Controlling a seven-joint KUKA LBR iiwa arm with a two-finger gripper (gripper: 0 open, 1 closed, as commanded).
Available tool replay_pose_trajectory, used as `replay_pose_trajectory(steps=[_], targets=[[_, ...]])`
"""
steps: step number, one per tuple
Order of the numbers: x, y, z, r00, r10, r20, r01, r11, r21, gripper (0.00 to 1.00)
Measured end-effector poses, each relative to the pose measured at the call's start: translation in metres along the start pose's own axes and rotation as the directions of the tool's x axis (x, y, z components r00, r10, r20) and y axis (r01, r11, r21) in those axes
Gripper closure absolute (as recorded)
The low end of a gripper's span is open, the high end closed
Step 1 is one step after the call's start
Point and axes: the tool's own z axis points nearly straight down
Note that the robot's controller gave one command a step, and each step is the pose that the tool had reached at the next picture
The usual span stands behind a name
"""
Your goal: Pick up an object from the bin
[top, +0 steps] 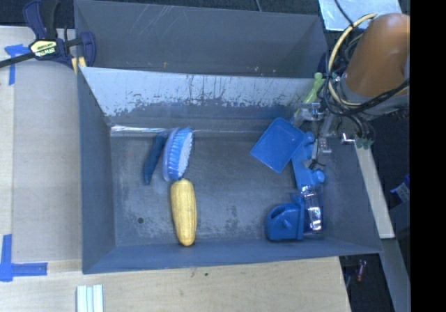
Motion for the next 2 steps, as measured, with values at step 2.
replay_pose_trajectory(steps=[2], targets=[[0.079,0.005,0.075,0.975,-0.221,0.026,0.221,0.975,0.009,0.00]])
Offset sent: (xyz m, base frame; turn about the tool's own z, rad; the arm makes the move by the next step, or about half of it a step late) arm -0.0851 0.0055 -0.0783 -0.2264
